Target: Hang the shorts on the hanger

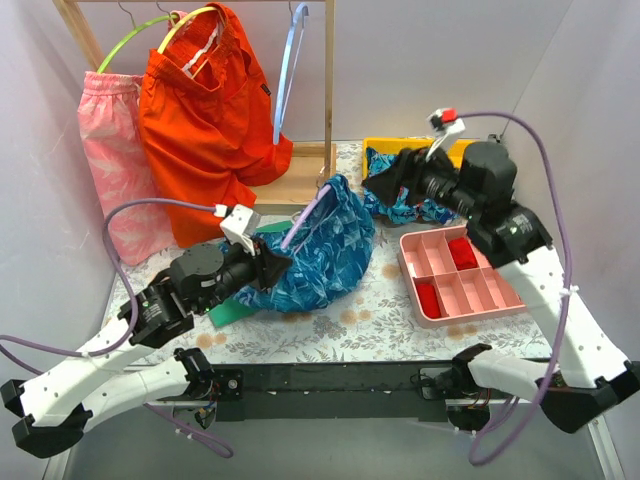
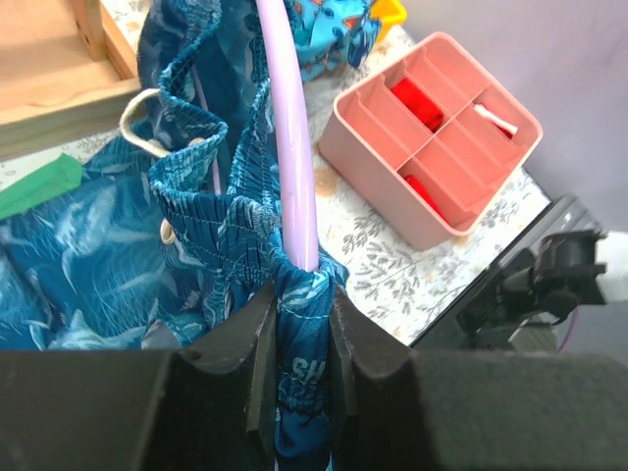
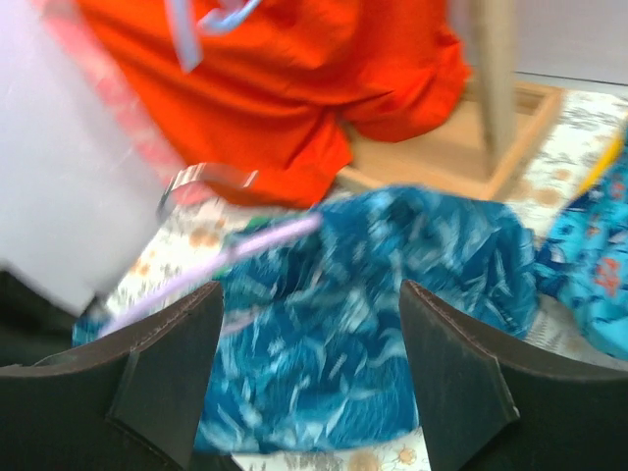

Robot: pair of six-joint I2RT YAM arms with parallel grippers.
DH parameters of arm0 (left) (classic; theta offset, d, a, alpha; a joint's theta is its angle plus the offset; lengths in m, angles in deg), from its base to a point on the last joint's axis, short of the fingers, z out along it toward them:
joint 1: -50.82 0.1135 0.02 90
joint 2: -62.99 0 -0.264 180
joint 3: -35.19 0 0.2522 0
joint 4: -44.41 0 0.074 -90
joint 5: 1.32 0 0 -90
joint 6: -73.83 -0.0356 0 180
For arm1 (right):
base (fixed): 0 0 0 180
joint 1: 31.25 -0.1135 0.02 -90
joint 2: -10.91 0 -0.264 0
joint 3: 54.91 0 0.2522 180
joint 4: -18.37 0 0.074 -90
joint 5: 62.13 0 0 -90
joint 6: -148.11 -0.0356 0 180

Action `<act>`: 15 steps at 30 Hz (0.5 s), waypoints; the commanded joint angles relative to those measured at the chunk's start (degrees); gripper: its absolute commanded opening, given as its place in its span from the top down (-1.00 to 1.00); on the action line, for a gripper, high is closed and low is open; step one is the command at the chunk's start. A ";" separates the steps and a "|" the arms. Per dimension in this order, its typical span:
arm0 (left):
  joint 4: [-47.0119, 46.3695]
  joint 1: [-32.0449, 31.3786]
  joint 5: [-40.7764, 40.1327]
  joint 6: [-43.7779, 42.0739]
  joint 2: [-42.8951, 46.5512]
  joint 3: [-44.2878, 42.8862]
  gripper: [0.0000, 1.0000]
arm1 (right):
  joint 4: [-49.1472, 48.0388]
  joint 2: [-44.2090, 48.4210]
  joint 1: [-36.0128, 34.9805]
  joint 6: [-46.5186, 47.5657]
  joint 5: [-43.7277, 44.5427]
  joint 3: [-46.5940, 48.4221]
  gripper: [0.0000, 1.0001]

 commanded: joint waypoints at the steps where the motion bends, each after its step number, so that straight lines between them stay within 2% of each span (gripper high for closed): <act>1: 1.87 0.23 -2.66 2.39 1.64 -7.33 1.00 | -6.02 2.63 -12.81 11.08 10.74 -5.82 -0.52; 4: 3.19 0.23 -2.66 1.87 1.11 -9.27 1.00 | -6.81 1.85 -17.93 11.62 16.46 -7.93 -0.46; 7: 3.54 0.14 -1.61 1.69 1.29 -9.71 1.00 | -6.82 -0.26 -20.14 11.62 20.34 -8.11 -0.42; 15: 5.30 0.23 -0.20 0.54 2.87 -11.65 1.00 | -9.19 -6.15 -20.85 9.43 25.08 -4.42 -0.34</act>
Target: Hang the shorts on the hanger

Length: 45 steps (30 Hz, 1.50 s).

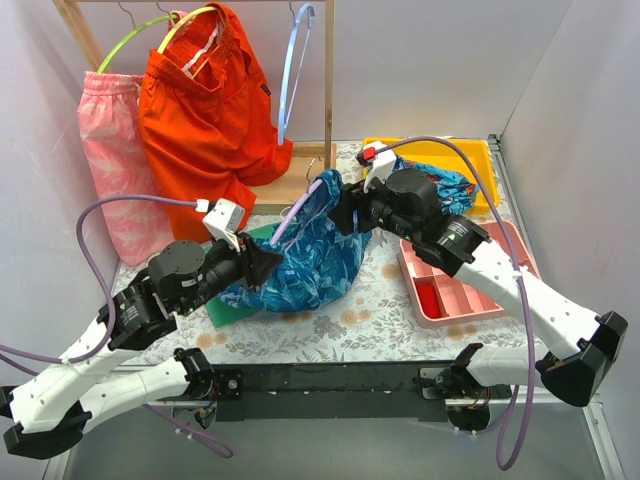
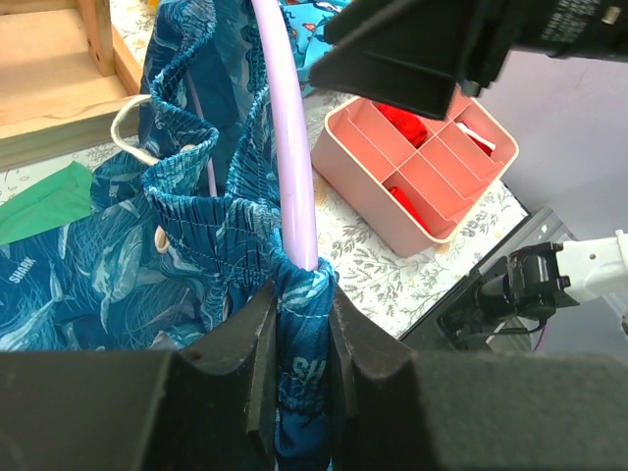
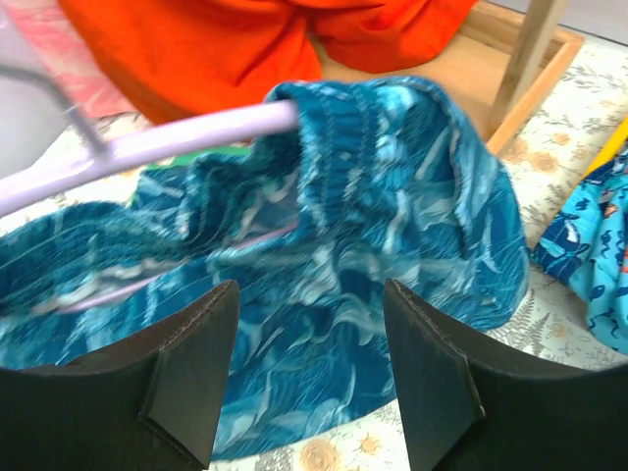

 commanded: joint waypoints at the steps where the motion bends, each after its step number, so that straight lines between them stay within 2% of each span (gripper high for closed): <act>1: -1.89 0.18 0.94 -1.25 2.02 -3.87 1.00 | -3.68 -2.11 -0.35 -0.59 5.38 4.63 -0.30; 5: -1.90 0.10 1.38 -1.95 2.98 -4.74 1.00 | -1.74 -5.45 -0.35 -1.47 7.31 8.49 -0.23; 12: -1.28 0.18 1.73 -3.18 3.16 -5.54 1.00 | -2.01 -8.09 -1.14 -2.61 5.03 11.22 -0.22; 21: -1.01 0.18 1.56 -3.80 4.30 -6.06 1.00 | -2.97 -6.77 -1.76 -5.25 6.25 10.17 -0.20; 24: -0.93 0.18 2.17 -4.06 4.92 -6.59 1.00 | -1.66 -8.44 -1.84 -6.30 7.05 11.66 -0.02; 25: -0.93 0.18 2.17 -4.24 5.01 -6.77 1.00 | -0.44 -8.79 -1.84 -6.56 7.40 12.28 0.23; 27: -0.49 0.18 2.52 -5.02 5.62 -7.20 1.00 | 1.32 -9.85 -1.84 -6.57 9.84 15.78 0.55; 28: -0.05 0.18 2.52 -5.29 5.80 -7.47 1.00 | 3.42 -10.02 -1.84 -6.48 10.91 17.36 0.82; 29: 0.21 0.10 2.35 -5.55 6.06 -7.82 1.00 | 4.84 -10.46 -1.84 -6.22 13.09 21.47 0.95; 32: 0.92 0.18 2.78 -6.87 7.11 -9.05 1.00 | 8.61 -11.43 -1.84 -5.07 14.26 29.30 0.97; 36: 1.10 0.18 2.61 -8.63 8.87 -11.16 1.00 | 10.65 -12.05 -1.84 -4.72 12.95 34.33 0.97; 45: 6.10 0.18 0.68 -11.18 10.19 -17.66 1.00 | 9.86 -14.59 -1.84 -5.42 7.23 33.20 0.97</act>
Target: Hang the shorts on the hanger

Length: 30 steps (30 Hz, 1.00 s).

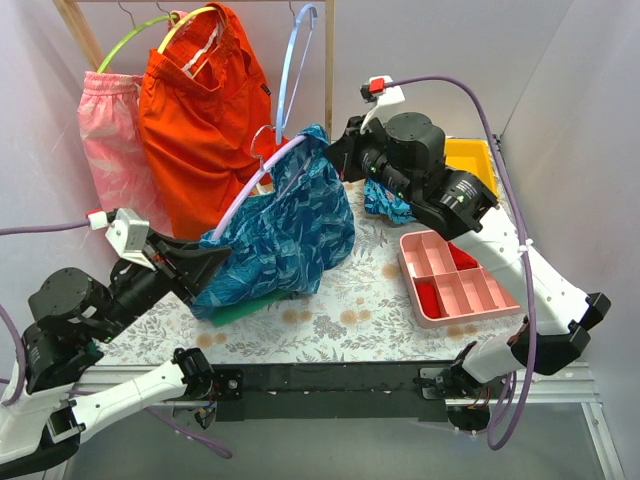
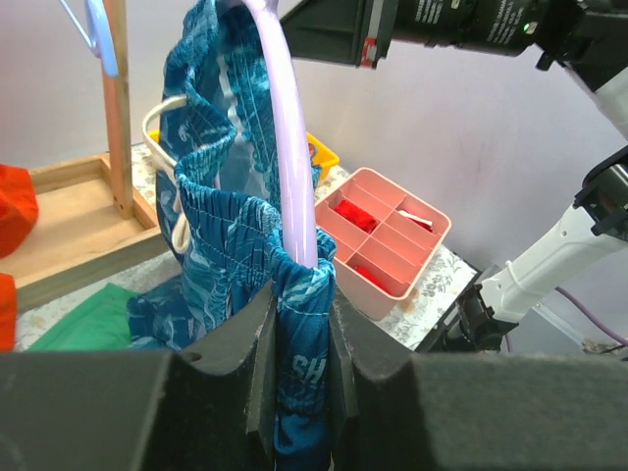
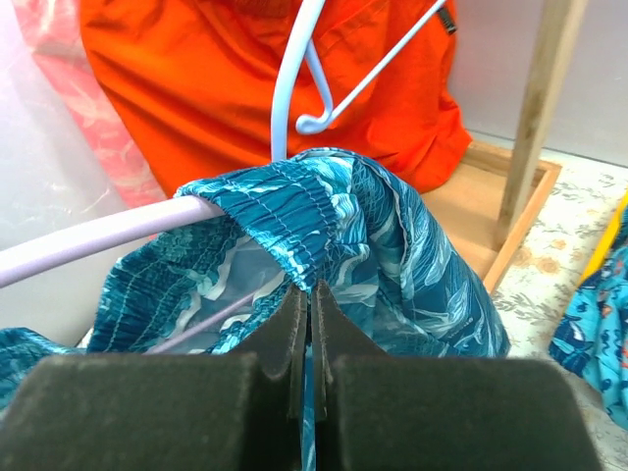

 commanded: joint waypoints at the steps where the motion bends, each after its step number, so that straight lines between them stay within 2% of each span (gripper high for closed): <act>1: 2.47 0.18 -1.73 -2.74 1.06 -5.07 1.00 | -0.26 -2.05 0.30 0.35 -1.43 1.35 0.88; 3: 4.15 0.18 -1.82 -2.83 1.32 -5.96 1.00 | -0.78 -2.93 0.30 1.22 -3.01 1.88 0.72; 4: 5.98 0.18 -2.25 -2.75 1.23 -6.22 1.00 | -2.35 -3.02 0.30 1.49 -3.36 1.89 0.48; 6: 7.40 0.18 -3.22 -1.52 1.76 -6.14 1.00 | -4.47 -2.93 0.30 2.80 -3.63 1.18 0.21; 7: 8.63 0.10 -3.57 -0.99 2.02 -6.05 1.00 | -5.52 -2.93 0.30 3.33 -3.63 0.92 -0.04; 10: 10.13 0.18 -4.01 0.59 3.25 -5.44 1.00 | -8.69 -4.42 0.30 4.82 -3.10 2.06 -0.27; 13: 11.88 0.10 -5.33 1.99 3.95 -5.43 1.00 | -11.50 -7.23 0.30 6.32 -1.96 3.73 -0.42; 18: 16.10 0.18 -9.80 4.28 4.22 -6.31 1.00 | -14.58 -12.77 0.30 7.82 0.85 6.89 -0.55; 30: 17.96 0.18 -22.46 8.68 5.89 -4.03 1.00 | -21.61 -17.61 -0.75 7.03 6.12 6.28 -0.66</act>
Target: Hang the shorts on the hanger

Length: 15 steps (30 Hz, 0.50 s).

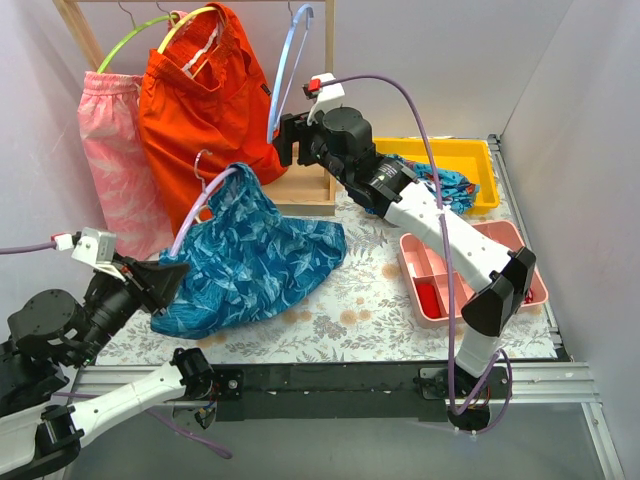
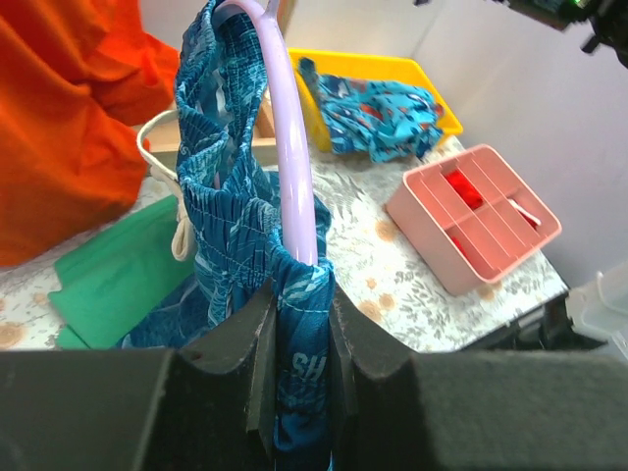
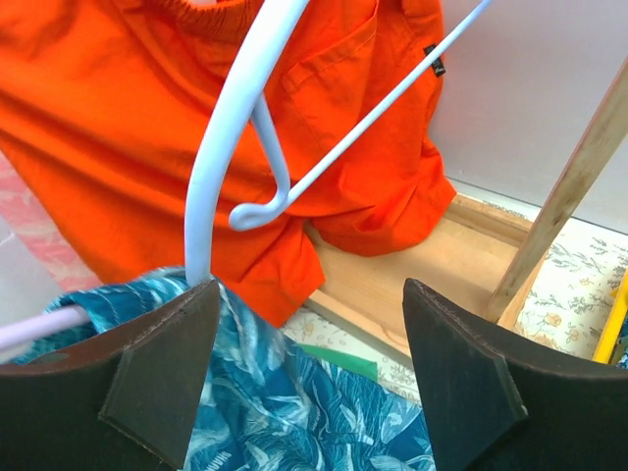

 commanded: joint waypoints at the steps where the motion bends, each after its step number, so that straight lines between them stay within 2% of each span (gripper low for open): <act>1: -3.81 0.18 -7.80 1.03 0.73 0.62 1.00 | -7.62 0.14 -1.06 0.71 5.12 1.84 -0.67; 7: -8.21 0.10 -9.30 -1.60 -0.93 1.95 1.00 | -10.27 -1.35 -4.49 2.03 12.41 3.68 -0.73; 15: -11.45 0.18 -10.00 -3.28 -2.61 2.82 1.00 | -11.16 -3.11 -5.55 1.94 15.32 6.04 -0.75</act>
